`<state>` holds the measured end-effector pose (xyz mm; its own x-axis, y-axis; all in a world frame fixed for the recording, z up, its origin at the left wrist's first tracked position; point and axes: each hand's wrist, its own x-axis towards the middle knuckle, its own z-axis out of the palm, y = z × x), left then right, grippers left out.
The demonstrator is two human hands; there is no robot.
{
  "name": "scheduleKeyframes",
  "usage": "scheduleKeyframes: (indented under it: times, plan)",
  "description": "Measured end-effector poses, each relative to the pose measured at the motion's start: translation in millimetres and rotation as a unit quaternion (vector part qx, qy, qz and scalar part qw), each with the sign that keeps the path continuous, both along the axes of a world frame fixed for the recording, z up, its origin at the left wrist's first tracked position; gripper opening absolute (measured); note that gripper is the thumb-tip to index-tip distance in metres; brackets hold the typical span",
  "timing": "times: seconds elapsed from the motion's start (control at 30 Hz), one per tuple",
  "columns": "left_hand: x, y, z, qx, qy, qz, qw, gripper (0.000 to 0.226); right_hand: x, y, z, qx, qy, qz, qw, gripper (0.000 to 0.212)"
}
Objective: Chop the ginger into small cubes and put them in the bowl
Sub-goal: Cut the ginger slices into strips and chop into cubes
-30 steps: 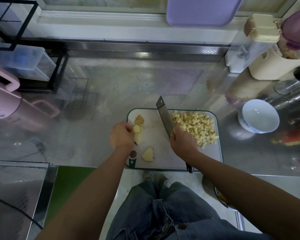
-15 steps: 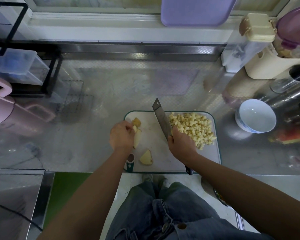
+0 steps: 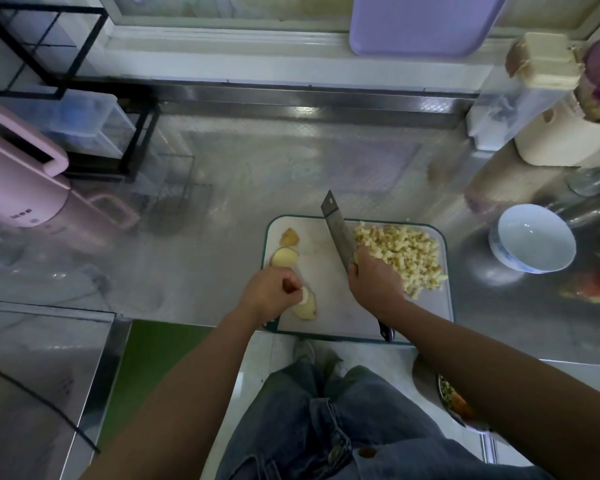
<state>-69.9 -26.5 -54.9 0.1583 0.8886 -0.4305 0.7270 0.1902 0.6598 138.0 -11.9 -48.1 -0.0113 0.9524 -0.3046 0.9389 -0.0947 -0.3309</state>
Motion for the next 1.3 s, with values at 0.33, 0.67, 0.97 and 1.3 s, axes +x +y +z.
scheduleKeyframes:
  times: [0.33,0.67,0.97,1.3]
  plan:
    - [24.5,-36.8,0.3,0.038,0.102,0.09,0.99,0.01,-1.2,-9.3,3.9,-0.003,-0.005,-0.008,1.0,0.022]
    - [34.7,-34.9,2.8,0.066,0.162,0.073,0.982,0.016,-2.8,-11.3,4.7,-0.004,-0.007,-0.014,1.0,0.011]
    - [26.8,10.1,6.6,0.028,0.026,0.113,0.993,0.02,4.7,-0.7,3.3,0.002,0.029,-0.016,0.999,0.018]
    - [24.7,49.9,2.9,0.138,0.171,0.041,0.975,0.036,2.0,11.1,-0.3,0.001,0.033,-0.029,0.999,0.024]
